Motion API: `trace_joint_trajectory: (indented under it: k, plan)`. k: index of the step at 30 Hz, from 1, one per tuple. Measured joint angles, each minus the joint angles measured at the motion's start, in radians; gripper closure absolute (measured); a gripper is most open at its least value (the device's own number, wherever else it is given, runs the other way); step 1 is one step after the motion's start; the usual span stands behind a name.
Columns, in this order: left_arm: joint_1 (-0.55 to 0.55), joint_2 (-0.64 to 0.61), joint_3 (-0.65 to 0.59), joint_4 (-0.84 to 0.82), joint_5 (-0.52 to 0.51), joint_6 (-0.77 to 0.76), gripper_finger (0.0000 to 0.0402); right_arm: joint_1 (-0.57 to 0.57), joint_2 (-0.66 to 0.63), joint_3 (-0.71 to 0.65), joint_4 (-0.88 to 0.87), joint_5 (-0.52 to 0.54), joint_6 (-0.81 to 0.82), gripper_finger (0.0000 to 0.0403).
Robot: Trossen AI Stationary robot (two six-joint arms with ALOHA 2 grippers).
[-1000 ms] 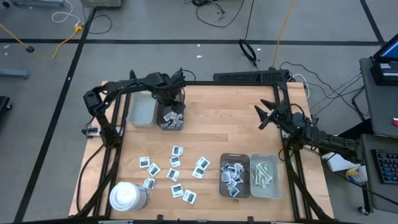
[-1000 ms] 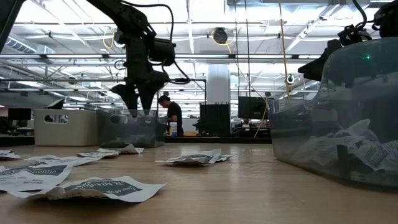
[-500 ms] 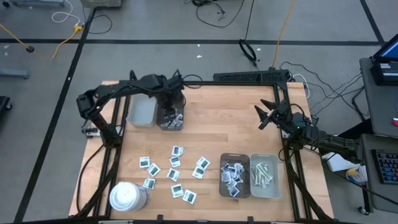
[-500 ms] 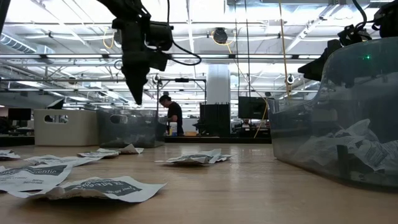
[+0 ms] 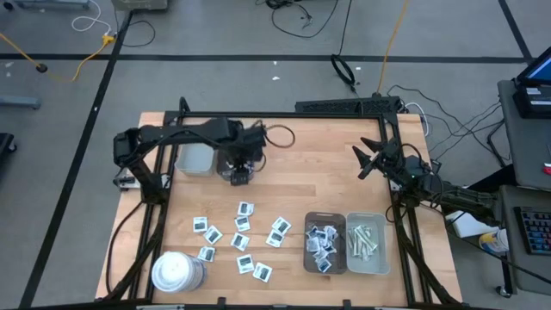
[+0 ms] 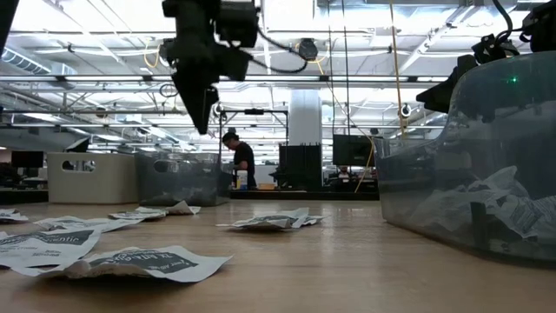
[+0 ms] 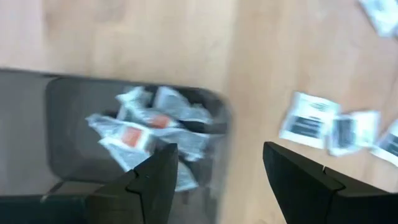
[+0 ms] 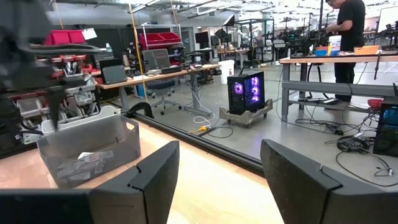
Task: Pick & Place First Aid Supplies
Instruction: Put the white towelette pack into the top gray bin
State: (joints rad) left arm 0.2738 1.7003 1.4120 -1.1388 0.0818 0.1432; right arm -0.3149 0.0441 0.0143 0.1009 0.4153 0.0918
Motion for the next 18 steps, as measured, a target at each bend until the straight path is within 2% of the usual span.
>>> trace_joint_trajectory:
  k: [7,18]
  plan:
    - [-0.150,0.079,0.132,-0.076,0.000,-0.051,0.0163,0.000,0.000,0.000,0.000,0.000,0.000,0.0183]
    - [-0.310,0.288,0.390,-0.174,-0.001,-0.102,0.0162,0.000,0.000,0.000,0.000,0.000,0.000,0.0183]
